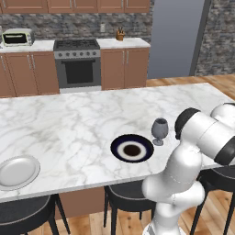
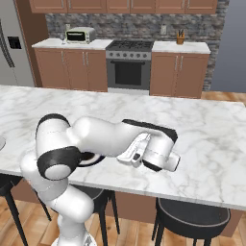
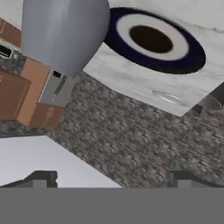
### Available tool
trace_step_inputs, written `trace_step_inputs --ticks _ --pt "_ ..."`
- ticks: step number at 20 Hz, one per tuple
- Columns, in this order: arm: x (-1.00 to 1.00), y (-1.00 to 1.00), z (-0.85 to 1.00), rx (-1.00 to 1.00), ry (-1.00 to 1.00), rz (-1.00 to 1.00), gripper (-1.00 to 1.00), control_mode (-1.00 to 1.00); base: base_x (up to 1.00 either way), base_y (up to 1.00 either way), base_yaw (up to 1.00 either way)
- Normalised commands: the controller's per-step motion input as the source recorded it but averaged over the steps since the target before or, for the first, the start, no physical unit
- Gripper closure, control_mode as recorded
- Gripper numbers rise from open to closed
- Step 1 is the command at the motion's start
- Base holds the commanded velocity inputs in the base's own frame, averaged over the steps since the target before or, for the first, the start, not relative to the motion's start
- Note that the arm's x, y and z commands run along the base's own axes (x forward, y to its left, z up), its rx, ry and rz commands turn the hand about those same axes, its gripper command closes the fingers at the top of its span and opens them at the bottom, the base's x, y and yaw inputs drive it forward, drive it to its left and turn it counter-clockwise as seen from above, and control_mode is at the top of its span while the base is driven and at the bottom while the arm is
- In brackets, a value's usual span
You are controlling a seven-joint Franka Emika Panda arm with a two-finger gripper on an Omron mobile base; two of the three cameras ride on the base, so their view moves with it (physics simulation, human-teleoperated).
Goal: Retrieve the wine glasses from the counter and place one next to each plate.
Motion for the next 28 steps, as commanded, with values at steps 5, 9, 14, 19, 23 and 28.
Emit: trace_step_inputs --ticks 5,9,14,19,23,28 --pt "-0.54 0.17 0.90 0.00 -0.01 -0.06 -1.00 -1.00 0.00 0.00 0.00" --pt "-0.50 0.42 0.75 -0.07 0.02 -0.07 -1.00 -1.00 0.00 0.00 0.00" --pt "-0.49 0.39 0.52 -0.03 0.00 -0.07 -1.00 -1.00 0.00 0.00 0.00" --pt "-0.54 0.50 0.38 0.00 0.00 -0.05 -1.00 -1.00 0.00 0.00 0.00" --pt "-0.58 0.33 0.44 0.00 0.00 0.00 -1.00 -1.00 0.00 0.00 0.00" --pt "-0.79 0.11 0.60 0.00 -0.03 0.00 -1.00 -1.00 0.00 0.00 0.00"
